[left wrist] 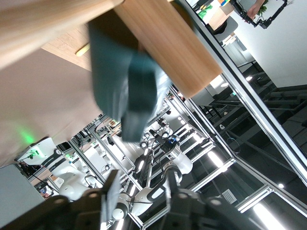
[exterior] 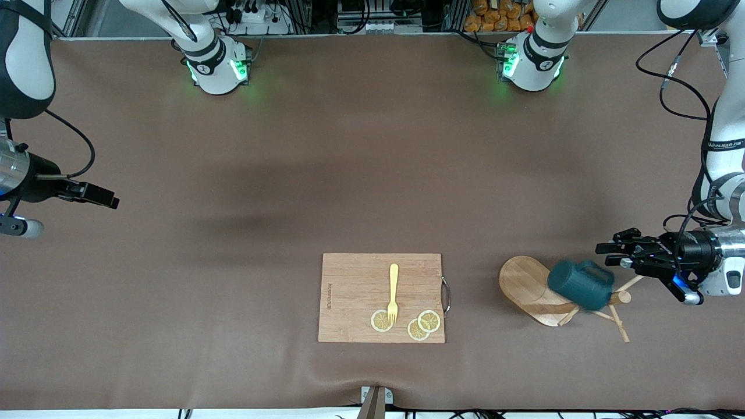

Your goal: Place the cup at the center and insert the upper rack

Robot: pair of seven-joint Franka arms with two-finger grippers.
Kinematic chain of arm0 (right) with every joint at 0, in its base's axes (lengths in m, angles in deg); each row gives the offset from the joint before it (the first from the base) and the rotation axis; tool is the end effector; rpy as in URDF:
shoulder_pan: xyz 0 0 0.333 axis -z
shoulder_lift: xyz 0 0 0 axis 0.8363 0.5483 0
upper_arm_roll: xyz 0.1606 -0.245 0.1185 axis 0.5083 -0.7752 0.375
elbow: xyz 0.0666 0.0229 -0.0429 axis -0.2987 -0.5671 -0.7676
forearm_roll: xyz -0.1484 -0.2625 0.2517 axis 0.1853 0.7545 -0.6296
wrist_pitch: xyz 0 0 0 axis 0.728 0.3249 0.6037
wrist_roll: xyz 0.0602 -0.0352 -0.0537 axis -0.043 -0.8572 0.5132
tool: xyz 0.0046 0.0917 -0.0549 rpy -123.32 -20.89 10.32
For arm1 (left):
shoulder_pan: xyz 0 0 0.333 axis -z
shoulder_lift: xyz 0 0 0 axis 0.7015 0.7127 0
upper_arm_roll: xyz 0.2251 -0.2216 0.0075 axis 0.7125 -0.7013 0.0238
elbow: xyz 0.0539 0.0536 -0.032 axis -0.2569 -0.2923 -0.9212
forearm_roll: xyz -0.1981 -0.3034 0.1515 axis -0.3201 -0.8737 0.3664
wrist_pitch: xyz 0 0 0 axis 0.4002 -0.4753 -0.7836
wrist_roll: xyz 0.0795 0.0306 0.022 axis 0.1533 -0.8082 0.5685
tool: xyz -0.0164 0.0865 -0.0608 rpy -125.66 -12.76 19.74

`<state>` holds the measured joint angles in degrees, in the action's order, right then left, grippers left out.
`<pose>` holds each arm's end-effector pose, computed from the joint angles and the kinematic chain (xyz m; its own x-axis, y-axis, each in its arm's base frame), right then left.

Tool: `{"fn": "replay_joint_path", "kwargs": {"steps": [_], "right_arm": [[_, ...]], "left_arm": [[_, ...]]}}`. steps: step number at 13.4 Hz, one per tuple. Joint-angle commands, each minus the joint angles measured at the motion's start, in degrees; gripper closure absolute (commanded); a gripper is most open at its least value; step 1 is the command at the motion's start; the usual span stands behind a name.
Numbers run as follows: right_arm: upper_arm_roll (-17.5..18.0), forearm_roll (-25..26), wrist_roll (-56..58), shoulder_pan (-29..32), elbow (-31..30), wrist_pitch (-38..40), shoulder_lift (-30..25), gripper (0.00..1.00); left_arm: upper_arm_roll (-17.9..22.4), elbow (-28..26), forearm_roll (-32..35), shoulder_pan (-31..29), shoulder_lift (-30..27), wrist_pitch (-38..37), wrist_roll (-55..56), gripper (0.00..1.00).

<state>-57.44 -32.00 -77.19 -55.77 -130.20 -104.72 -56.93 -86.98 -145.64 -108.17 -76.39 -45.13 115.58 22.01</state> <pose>0.6107 -0.0222 0.5421 0.9805 -0.1726 -0.0939 -0.1748 -0.9845 -0.0157 0.6915 0.1018 0.3368 0.6407 0.0727 -0.7643 0.7670 -0.0162 0.6414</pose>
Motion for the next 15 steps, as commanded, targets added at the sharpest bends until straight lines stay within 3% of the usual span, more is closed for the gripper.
{"fn": "replay_joint_path", "kwargs": {"steps": [1,7,13,15], "right_arm": [[0.31,1.98,3.47,0.43,0.16,0.09,-0.85,0.00],[0.31,1.98,3.13,0.78,0.07,0.27,-0.94,0.00],[0.40,1.90,2.87,1.22,0.07,0.53,-0.77,0.00],[0.40,1.90,2.86,1.13,0.07,0.62,-0.77,0.00]], "left_arm": [[-0.73,0.06,0.39,-0.85,-0.26,-0.86,-0.08,0.00],[-0.03,-0.29,1.09,-0.50,-4.91,0.19,2.91,0.00],[-0.55,-9.24,14.69,0.02,-21.60,9.84,4.32,0.00],[-1.08,-11.71,22.32,1.07,-27.92,11.70,4.32,0.00]]}}
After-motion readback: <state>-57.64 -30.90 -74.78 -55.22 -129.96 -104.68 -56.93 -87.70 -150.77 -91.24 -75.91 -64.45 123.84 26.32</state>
